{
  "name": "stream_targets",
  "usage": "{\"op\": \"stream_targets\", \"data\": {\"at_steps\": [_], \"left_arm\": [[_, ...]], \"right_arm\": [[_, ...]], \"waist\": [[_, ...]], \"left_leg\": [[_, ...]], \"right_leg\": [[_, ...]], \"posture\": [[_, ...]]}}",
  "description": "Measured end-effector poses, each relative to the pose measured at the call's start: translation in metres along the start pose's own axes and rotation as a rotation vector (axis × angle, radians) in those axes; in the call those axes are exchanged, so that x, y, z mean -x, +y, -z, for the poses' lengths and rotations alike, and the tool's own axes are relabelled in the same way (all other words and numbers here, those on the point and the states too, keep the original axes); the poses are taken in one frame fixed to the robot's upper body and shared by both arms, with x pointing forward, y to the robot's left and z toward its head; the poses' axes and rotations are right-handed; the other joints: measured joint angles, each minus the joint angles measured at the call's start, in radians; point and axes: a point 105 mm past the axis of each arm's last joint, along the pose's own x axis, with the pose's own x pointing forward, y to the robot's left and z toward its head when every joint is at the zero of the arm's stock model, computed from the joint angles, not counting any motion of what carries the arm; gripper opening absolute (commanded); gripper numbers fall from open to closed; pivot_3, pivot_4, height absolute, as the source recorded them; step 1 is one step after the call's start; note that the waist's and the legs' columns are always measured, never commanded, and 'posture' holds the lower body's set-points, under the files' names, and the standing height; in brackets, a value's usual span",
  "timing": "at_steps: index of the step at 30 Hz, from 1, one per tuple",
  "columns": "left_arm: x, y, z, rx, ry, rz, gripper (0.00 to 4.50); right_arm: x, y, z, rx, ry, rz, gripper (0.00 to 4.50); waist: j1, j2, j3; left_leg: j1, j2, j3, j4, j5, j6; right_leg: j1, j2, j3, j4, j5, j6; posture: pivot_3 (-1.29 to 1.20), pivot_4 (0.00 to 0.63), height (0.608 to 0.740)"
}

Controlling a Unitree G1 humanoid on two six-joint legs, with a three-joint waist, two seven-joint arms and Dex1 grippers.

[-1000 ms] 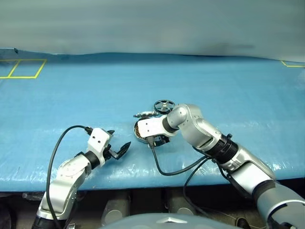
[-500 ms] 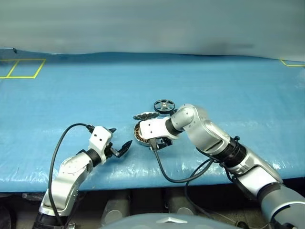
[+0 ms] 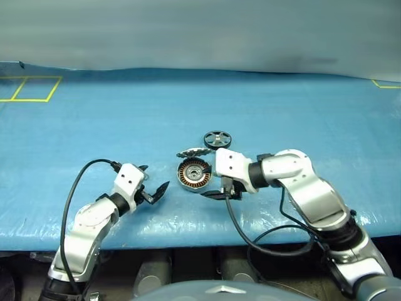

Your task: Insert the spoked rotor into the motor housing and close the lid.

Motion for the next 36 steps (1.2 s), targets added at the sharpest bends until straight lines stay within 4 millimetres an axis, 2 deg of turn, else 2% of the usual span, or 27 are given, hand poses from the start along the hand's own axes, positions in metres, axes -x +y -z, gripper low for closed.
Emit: {"op": "stream_targets", "data": {"at_steps": [5, 8, 10, 14, 18, 20, 29, 36], "left_arm": [[0.007, 0.017, -0.001, 0.029, -0.002, -0.066, 4.5], [0.007, 0.022, 0.0, 0.054, 0.008, -0.086, 4.5], [0.006, 0.026, 0.008, 0.095, 0.03, -0.116, 4.5], [0.002, 0.031, 0.022, 0.147, 0.071, -0.129, 4.5], [-0.002, 0.027, 0.028, 0.161, 0.092, -0.101, 4.5], [-0.003, 0.025, 0.028, 0.161, 0.094, -0.084, 4.5], [-0.01, 0.023, 0.028, 0.118, 0.114, -0.034, 4.5], [-0.013, 0.024, 0.031, 0.037, 0.14, -0.027, 4.5]], "right_arm": [[0.015, 0.01, 0.025, -0.155, -0.018, 0.107, 3.04], [0.015, 0.013, 0.029, -0.199, -0.04, 0.163, 3.04], [0.012, 0.016, 0.035, -0.243, -0.049, 0.196, 3.04], [0.01, 0.018, 0.037, -0.314, -0.111, 0.253, 3.04], [0.011, 0.021, 0.028, -0.4, -0.315, 0.335, 3.04], [0.015, 0.02, 0.034, -0.428, -0.354, 0.379, 3.04], [0.02, 0.028, 0.085, -0.529, -0.29, 0.476, 3.04], [0.022, 0.026, 0.089, -0.525, -0.276, 0.497, 3.04]], "waist": [[0.003, 0.0, 0.0], [0.002, 0.0, 0.0], [0.001, 0.0, 0.0], [0.004, -0.001, 0.0], [0.004, -0.001, 0.0], [0.003, -0.001, 0.0], [0.003, 0.0, 0.0], [0.004, 0.002, -0.001]], "left_leg": [[0.0, 0.0, 0.0, 0.002, 0.0, 0.0], [0.0, 0.0, 0.0, 0.002, 0.0, 0.0], [0.0, 0.0, 0.0, 0.002, 0.0, 0.0], [-0.001, 0.0, 0.0, 0.001, 0.0, 0.0], [-0.001, 0.0, 0.0, 0.001, 0.0, 0.0], [-0.001, 0.0, 0.0, 0.001, 0.0, 0.0], [0.0, 0.0, 0.0, 0.001, 0.0, 0.0], [0.001, 0.0, 0.0, 0.001, 0.0, 0.0]], "right_leg": [[0.0, 0.0, 0.0, 0.0, 0.0, 0.0], [0.001, 0.0, 0.0, 0.001, 0.0, 0.0], [0.0, 0.0, 0.0, 0.0, 0.0, 0.0], [0.0, 0.0, -0.001, 0.0, 0.0, 0.0], [0.0, 0.0, 0.0, 0.0, 0.0, 0.0], [0.001, 0.0, 0.0, -0.001, 0.0, 0.0], [0.0, -0.001, 0.0, 0.0, 0.0, 0.0], [0.001, -0.001, 0.0, 0.0, 0.0, 0.0]], "posture": [[0.0, 0.15, 0.74], [0.0, 0.15, 0.74], [0.0, 0.15, 0.74], [0.0, 0.15, 0.74], [0.0, 0.15, 0.74], [0.0, 0.15, 0.74], [0.0, 0.15, 0.74], [0.0, 0.15, 0.74]]}}
